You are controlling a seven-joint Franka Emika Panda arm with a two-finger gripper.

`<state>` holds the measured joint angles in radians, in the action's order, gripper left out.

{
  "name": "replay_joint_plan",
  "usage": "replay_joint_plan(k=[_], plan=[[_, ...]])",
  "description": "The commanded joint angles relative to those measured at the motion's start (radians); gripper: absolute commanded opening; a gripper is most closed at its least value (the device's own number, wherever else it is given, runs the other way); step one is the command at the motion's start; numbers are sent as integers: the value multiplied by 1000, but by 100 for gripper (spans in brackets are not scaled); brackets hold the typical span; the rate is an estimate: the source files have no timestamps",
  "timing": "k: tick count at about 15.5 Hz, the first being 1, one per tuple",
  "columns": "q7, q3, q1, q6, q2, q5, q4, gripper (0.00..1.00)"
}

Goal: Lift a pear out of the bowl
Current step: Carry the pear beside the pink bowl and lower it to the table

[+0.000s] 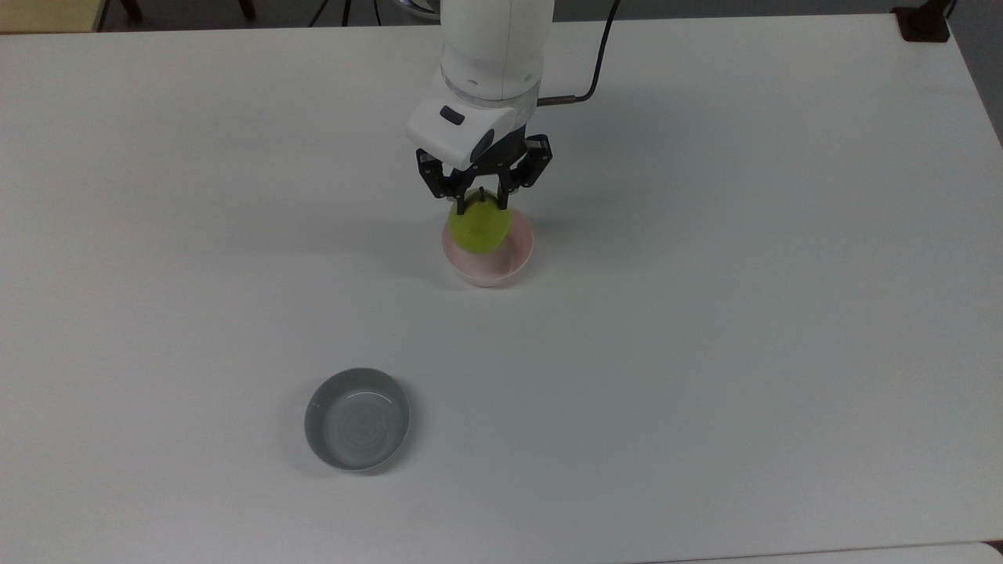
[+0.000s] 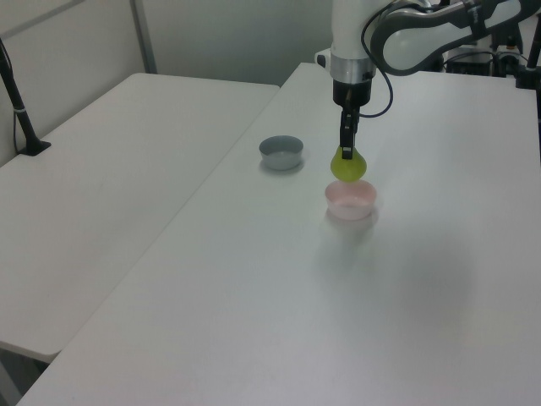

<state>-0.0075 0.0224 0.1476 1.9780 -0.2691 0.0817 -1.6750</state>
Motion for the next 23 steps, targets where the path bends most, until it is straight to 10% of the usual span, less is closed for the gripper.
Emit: replay_joint_plan(k=[1, 8, 23], plan=[[-43, -24, -49, -19, 11, -8, 1, 38], [-224, -24, -244, 31, -14, -2, -3, 38], [-227, -24, -281, 154, -144, 23, -2, 46]])
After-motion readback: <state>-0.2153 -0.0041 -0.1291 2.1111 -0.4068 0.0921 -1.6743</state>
